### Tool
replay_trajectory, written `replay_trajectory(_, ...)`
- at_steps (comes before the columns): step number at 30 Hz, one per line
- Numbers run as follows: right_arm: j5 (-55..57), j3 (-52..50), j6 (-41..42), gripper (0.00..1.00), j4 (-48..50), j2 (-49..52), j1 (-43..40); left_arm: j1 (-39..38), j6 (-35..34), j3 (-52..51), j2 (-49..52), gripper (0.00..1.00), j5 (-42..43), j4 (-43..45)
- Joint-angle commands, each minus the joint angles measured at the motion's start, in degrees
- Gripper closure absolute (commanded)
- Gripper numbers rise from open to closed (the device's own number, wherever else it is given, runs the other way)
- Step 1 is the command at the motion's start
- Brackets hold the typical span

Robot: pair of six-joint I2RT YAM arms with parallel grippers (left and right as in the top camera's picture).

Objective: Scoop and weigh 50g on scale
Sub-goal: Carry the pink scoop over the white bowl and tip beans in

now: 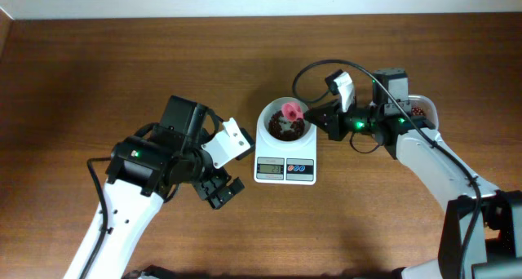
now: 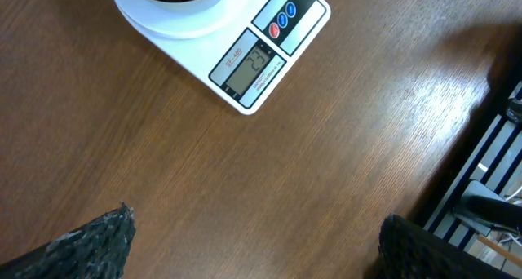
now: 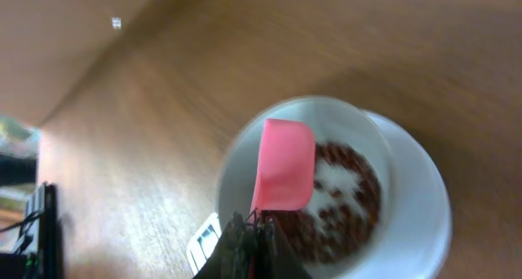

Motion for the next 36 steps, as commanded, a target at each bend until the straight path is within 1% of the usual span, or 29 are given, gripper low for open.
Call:
replay_trajectory(1,5.4,0.15,4.68,0.96,-1.9,-0.76,0.31,0.2,0.9,-0.17,-0.37,0.01,0.61,0.07)
replay_trajectory(2,-6.36,0.13,-0.7,0.96,-0.55,-0.76,0.31,0.2,0.9,-0.17,-0.37,0.01,0.61,0.07)
replay_trajectory(3,-4.11,0.13,-3.65,0.96,0.24,-0.68,0.33,0.2,0.9,-0.17,-0.37,0.01,0.61,0.07)
replay_trajectory(4,6.43,0.15,1.77,0.96,-0.83,-0.68,0.31,0.2,0.9,-0.17,-0.37,0.01,0.61,0.07)
replay_trajectory(5,8.63,0.15,5.27,0.96,-1.49,-0.7,0.31,0.2,0.9,-0.17,-0.37,0.01,0.61,0.07)
replay_trajectory(6,-3.41,0.13,-0.31,0.96,-0.07,-0.7,0.33,0.2,0.9,-0.17,-0.37,0.01,0.61,0.07)
replay_trajectory(7,-2.91,0.13,-3.26,0.96,0.5,-0.7,0.33,0.2,0.9,-0.17,-0.37,0.01,0.61,0.07)
replay_trajectory(8,5.51,0.15,0.28,0.96,-0.44,-0.85,0.31,0.2,0.9,-0.17,-0.37,0.01,0.61,0.07)
replay_trajectory(9,4.87,0.15,0.44,0.96,-0.46,-1.2,0.33,0.2,0.9,-0.17,-0.37,0.01,0.61,0.09)
replay_trajectory(10,1.46,0.15,-1.07,0.96,0.39,-1.64,0.61,0.2,0.9,-0.17,-0.37,0.01,0.61,0.07)
replay_trajectory(12,2.82,0.26,-2.12,0.96,0.57,-3.39,1.44,0.2,0.9,-0.17,-0.37,0.01,0.61,0.07)
replay_trajectory(14,9.81,0.26,-2.99,0.96,0.22,-5.57,2.89,0.2,0.9,-0.17,-0.37,0.01,0.61,0.07)
replay_trajectory(15,13.31,0.26,-4.85,0.96,0.13,-6.73,4.42,0.2,0.9,-0.17,-0.37,0.01,0.61,0.09)
replay_trajectory(18,28.52,0.26,-9.42,0.96,-4.09,-8.55,9.11,0.2,0.9,-0.17,-0.37,0.01,0.61,0.09)
replay_trajectory(19,30.32,0.26,-10.01,0.96,-4.7,-8.74,10.21,0.2,0.9,-0.17,-0.37,0.01,0.61,0.07)
replay_trajectory(21,32.13,0.31,-9.99,0.96,-4.42,-8.81,12.35,0.2,0.9,-0.17,-0.37,0.01,0.61,0.07)
replay_trajectory(26,39.3,0.46,-9.99,0.96,-2.08,-8.81,12.63,0.2,0.9,-0.17,-0.37,0.01,0.61,0.07)
replay_trajectory(30,41.03,0.46,-9.99,0.96,-1.9,-8.79,12.76,0.2,0.9,-0.17,-0.37,0.01,0.61,0.07)
replay_trajectory(32,42.49,0.46,-11.54,0.96,-2.05,-8.81,13.25,0.2,0.9,-0.17,-0.37,0.01,0.61,0.07)
replay_trajectory(36,42.27,0.46,-12.11,0.96,-1.88,-8.81,14.25,0.2,0.9,-0.17,-0.37,0.01,0.61,0.07)
